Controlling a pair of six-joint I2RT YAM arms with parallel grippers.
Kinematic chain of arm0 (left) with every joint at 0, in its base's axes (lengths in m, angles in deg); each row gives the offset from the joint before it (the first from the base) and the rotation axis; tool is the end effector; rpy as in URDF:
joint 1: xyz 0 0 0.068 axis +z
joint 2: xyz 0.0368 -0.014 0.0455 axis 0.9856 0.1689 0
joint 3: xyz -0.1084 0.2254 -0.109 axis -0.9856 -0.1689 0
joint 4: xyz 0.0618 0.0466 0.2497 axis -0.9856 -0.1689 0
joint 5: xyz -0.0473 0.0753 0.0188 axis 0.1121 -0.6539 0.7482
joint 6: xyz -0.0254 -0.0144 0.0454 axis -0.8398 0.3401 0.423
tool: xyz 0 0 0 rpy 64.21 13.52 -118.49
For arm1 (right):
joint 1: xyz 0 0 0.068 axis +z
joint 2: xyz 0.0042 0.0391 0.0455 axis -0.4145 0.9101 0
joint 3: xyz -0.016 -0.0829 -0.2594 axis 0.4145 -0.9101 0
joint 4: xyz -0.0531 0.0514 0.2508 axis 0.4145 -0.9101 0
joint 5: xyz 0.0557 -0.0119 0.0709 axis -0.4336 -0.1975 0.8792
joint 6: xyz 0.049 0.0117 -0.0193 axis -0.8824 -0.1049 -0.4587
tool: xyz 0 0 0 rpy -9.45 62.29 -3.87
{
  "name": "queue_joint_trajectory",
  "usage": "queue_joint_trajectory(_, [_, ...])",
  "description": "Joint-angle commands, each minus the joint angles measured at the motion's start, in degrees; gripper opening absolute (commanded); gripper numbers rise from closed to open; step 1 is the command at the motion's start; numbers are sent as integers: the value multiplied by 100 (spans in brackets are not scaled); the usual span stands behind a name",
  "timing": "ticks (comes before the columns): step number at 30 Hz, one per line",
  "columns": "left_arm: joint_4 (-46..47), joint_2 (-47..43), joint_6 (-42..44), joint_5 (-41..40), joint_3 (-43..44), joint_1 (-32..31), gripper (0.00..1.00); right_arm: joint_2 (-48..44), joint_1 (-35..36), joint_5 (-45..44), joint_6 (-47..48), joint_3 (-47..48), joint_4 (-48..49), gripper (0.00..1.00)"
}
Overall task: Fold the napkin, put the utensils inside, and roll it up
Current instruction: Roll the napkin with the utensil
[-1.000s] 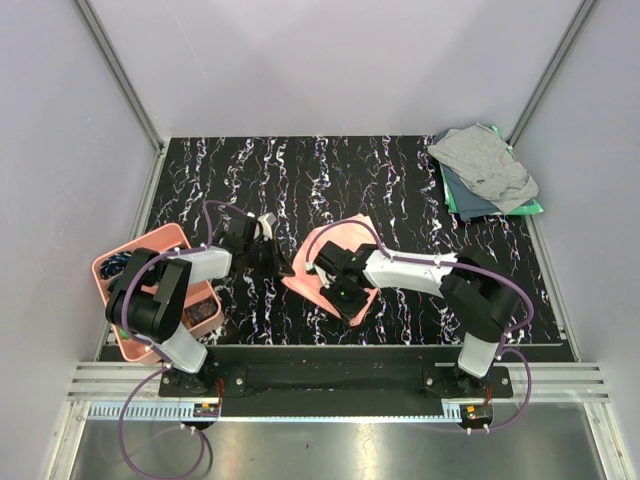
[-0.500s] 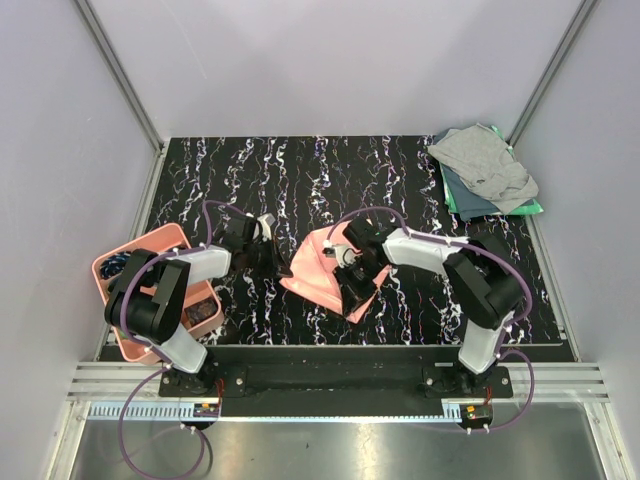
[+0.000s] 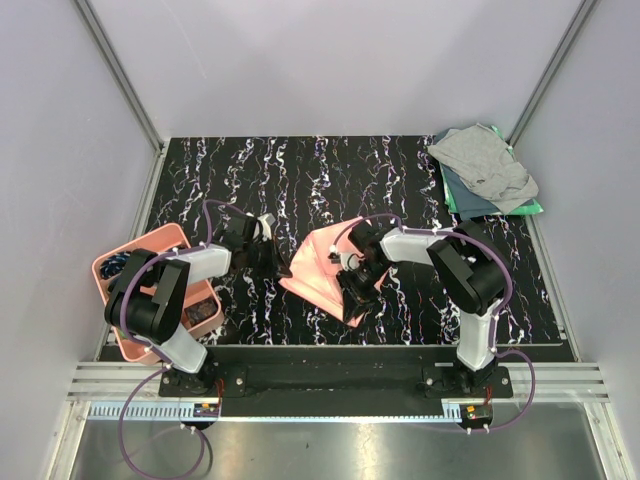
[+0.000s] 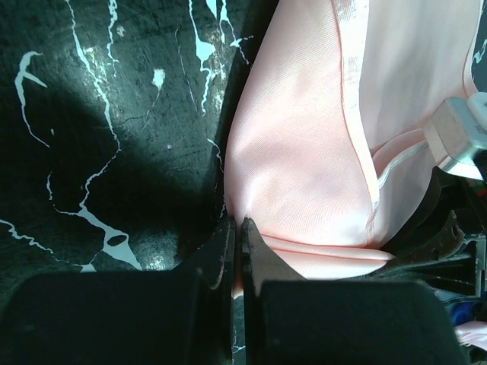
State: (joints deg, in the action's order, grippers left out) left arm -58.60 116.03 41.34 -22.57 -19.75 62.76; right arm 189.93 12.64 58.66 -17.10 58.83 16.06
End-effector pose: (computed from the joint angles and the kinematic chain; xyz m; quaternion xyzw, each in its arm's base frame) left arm 0.2679 -0.1020 0.1358 -0.0251 0.9305 -0.3238 0.1696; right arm 0.2451 0.2158 0.1162 0.2769 -0.8880 -0.3527 0.1022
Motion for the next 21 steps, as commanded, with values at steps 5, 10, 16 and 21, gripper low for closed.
queue_joint_trajectory(5, [36, -52, 133, -233, 277, 56, 0, -671, -21, -579, -135, 435, -886, 53])
queue_joint_trajectory(10, [36, -25, 115, -171, 268, 56, 0, -944, 31, -1500, -161, 1461, -1721, 60])
queue_joint_trajectory(16, [-34, 63, 45, -145, 321, 56, 0, -1330, 1234, -3652, -65, 1843, -749, 61])
queue_joint_trajectory(21, [-104, 107, 45, -118, 383, 47, 0, -1358, 2131, -4026, -48, 1324, 1174, 60])
